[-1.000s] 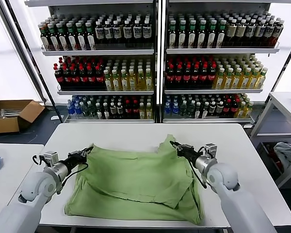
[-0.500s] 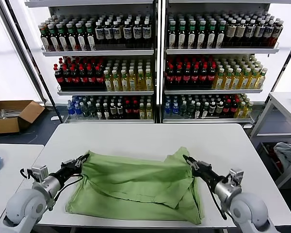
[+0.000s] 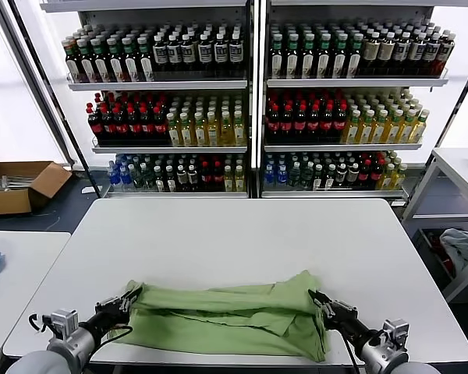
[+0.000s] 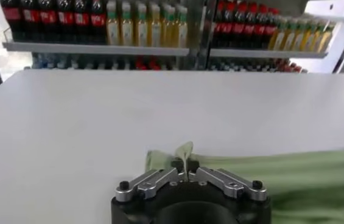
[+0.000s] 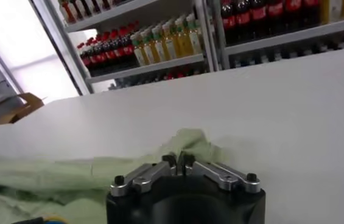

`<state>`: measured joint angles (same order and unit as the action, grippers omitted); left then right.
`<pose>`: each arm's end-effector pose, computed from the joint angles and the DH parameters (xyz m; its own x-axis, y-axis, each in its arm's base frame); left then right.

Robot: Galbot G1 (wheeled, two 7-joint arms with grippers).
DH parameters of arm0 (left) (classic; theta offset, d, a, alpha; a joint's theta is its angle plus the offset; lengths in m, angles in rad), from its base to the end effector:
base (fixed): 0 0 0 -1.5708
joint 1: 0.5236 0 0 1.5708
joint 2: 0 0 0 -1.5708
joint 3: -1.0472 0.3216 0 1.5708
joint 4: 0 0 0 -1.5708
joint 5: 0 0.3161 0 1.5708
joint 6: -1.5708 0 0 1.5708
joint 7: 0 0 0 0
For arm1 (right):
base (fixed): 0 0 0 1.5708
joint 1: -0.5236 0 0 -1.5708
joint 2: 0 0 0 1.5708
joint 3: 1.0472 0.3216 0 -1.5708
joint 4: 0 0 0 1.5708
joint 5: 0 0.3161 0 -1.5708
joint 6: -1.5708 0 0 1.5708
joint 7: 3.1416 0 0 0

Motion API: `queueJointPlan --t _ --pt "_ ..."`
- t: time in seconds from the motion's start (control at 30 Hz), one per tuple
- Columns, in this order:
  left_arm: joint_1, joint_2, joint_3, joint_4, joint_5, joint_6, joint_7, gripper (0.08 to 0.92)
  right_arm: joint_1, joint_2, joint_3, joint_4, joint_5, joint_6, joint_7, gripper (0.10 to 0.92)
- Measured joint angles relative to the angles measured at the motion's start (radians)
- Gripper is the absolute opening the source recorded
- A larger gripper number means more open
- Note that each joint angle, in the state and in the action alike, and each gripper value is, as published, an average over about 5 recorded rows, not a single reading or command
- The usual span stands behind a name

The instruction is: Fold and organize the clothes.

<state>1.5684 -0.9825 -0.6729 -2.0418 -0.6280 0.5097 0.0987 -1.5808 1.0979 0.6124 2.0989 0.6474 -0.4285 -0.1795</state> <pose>0.1793 0.1337 -0.2471 -0.8192 0.2388 0.5214 0.2213 0.9704 -0.0967 0.1663 -0.0955 -0.2533 -0.8342 -0.3947 0.3851 -0.3080 0.9128 0.2682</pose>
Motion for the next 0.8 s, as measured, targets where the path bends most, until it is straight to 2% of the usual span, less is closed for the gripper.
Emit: queueJointPlan --t 0.57,0.67,0.8 --pt "0.09 -0.099 -0.095 -0.097 0.086 0.036 -0.082 0.597 -0.037 -0.034 0.108 -0.019 0.01 0.106 -0.055 0.744" --pt "0.089 -0.121 -0.084 -0.101 0.092 0.041 -0.109 0.683 -0.053 -0.033 0.127 -0.022 0.007 0.129 -0.065 0.804" --pt "0.084 -0.154 -0.057 -0.096 0.104 0.044 -0.147 0.784 -0.072 -0.033 0.149 -0.025 0.007 0.153 -0.073 0.821"
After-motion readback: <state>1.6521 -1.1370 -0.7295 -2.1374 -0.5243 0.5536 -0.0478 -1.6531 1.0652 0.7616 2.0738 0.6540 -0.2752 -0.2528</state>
